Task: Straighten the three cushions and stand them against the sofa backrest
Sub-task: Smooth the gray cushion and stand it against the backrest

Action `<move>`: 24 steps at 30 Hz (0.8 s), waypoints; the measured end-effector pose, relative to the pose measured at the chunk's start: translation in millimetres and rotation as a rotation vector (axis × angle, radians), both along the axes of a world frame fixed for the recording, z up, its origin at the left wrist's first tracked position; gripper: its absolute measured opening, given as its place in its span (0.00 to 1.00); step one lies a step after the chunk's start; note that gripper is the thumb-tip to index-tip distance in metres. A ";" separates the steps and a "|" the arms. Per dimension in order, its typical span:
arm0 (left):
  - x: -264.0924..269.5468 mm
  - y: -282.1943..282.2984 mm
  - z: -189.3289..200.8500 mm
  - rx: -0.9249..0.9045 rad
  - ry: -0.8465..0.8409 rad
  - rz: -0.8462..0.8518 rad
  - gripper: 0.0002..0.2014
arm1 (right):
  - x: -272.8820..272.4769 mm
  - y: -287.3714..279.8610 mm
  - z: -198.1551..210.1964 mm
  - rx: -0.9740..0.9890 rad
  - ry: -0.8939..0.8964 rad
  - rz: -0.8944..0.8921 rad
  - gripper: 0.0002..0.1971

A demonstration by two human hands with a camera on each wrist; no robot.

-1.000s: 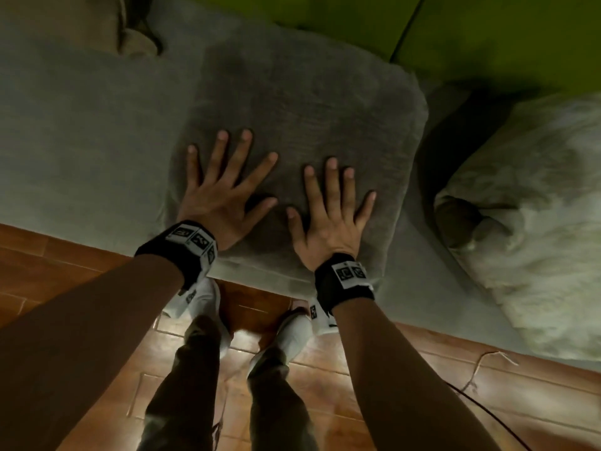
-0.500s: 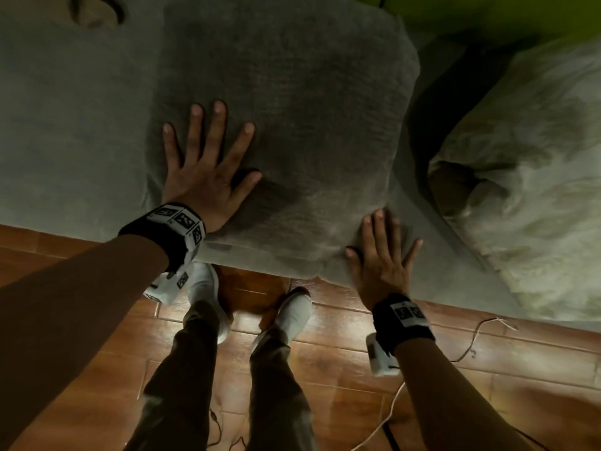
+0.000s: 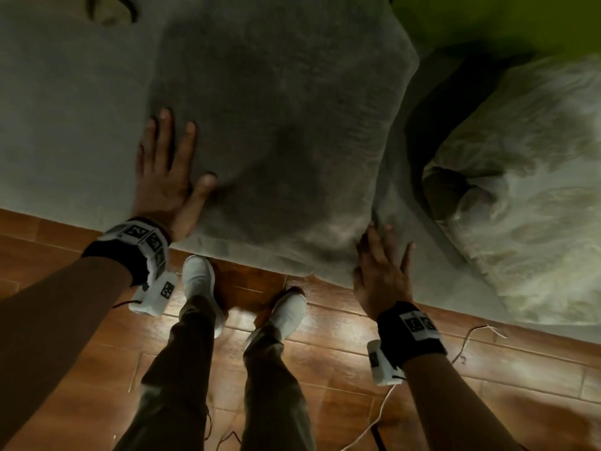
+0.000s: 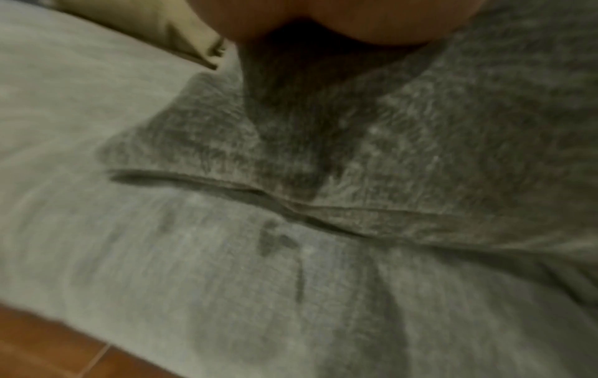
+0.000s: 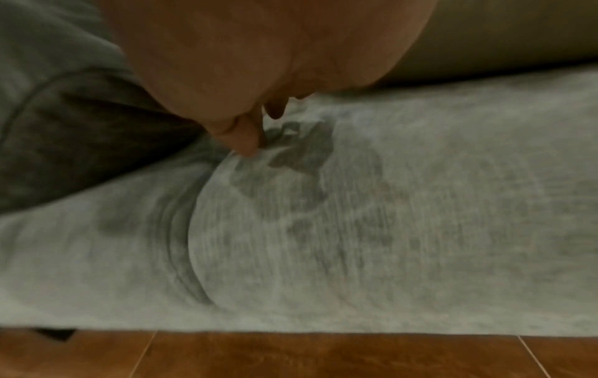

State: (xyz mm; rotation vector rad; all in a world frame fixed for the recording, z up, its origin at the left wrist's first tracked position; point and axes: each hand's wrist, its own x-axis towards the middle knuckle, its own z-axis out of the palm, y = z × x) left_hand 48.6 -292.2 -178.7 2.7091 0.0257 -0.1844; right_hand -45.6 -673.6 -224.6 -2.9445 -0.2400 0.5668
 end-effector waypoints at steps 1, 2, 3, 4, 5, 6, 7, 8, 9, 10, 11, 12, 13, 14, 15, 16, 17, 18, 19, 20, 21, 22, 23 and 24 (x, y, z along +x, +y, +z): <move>-4.7 1.8 2.4 -0.088 -0.008 0.072 0.36 | 1.9 -3.7 8.9 0.077 -0.037 -0.052 0.30; -9.5 3.7 4.3 -0.174 -0.013 0.140 0.35 | 4.9 -6.8 16.8 0.196 -0.057 -0.152 0.28; -14.4 5.7 7.2 -0.239 -0.008 0.204 0.34 | 8.4 -9.4 24.2 0.354 -0.071 -0.281 0.26; -18.8 8.3 10.1 -0.282 -0.001 0.261 0.32 | 12.2 -9.1 33.7 0.538 -0.061 -0.439 0.24; -22.3 11.0 12.9 -0.311 0.009 0.314 0.31 | 16.3 -4.2 45.8 0.759 -0.001 -0.632 0.27; -24.8 13.5 16.8 -0.321 0.029 0.382 0.29 | 21.7 1.2 55.9 0.941 0.098 -0.807 0.33; -26.1 15.1 22.5 -0.311 0.072 0.464 0.28 | 26.8 5.3 62.6 1.016 0.199 -0.900 0.39; -25.5 16.9 26.7 -0.275 0.142 0.541 0.27 | 32.1 9.6 68.6 0.989 0.283 -0.892 0.41; -23.8 17.6 31.9 -0.221 0.231 0.592 0.29 | 36.0 11.8 71.2 0.927 0.337 -0.804 0.39; -22.4 17.8 35.6 -0.171 0.315 0.612 0.31 | 38.6 10.6 68.5 0.827 0.346 -0.689 0.34; -21.7 17.7 36.7 -0.141 0.368 0.610 0.33 | 40.1 6.8 63.0 0.742 0.328 -0.625 0.30; -21.3 18.1 35.3 -0.125 0.388 0.599 0.35 | 41.2 1.7 56.7 0.713 0.313 -0.614 0.27; -20.6 19.9 33.0 -0.113 0.383 0.587 0.36 | 41.7 -3.4 52.7 0.735 0.311 -0.639 0.26; -20.0 22.8 30.8 -0.090 0.363 0.576 0.37 | 41.4 -8.8 49.4 0.769 0.326 -0.684 0.26; -20.2 26.9 28.4 -0.067 0.341 0.568 0.36 | 40.5 -13.3 47.0 0.816 0.352 -0.725 0.27; -20.7 30.5 27.9 -0.053 0.321 0.563 0.34 | 39.5 -17.1 45.3 0.860 0.376 -0.749 0.28; -22.2 32.8 29.3 -0.056 0.307 0.559 0.33 | 38.3 -18.4 47.7 0.896 0.409 -0.760 0.30; -23.9 35.4 31.1 -0.073 0.295 0.549 0.32 | 37.1 -19.5 50.4 0.935 0.462 -0.772 0.34; -25.1 37.0 34.3 -0.090 0.285 0.529 0.31 | 36.2 -20.9 52.0 0.940 0.523 -0.776 0.38; -26.8 39.1 36.5 -0.099 0.280 0.500 0.29 | 34.8 -22.2 54.9 0.927 0.569 -0.755 0.39; -28.0 41.0 38.7 -0.094 0.287 0.469 0.28 | 32.7 -25.0 56.6 0.893 0.584 -0.719 0.35; -29.3 43.4 38.5 -0.087 0.303 0.455 0.27 | 30.8 -28.2 57.7 0.854 0.580 -0.702 0.26; -30.7 48.6 35.2 -0.081 0.312 0.458 0.25 | 28.6 -31.8 57.8 0.824 0.552 -0.727 0.16; -33.7 56.3 32.2 -0.063 0.311 0.458 0.24 | 26.1 -35.2 57.8 0.816 0.517 -0.791 0.09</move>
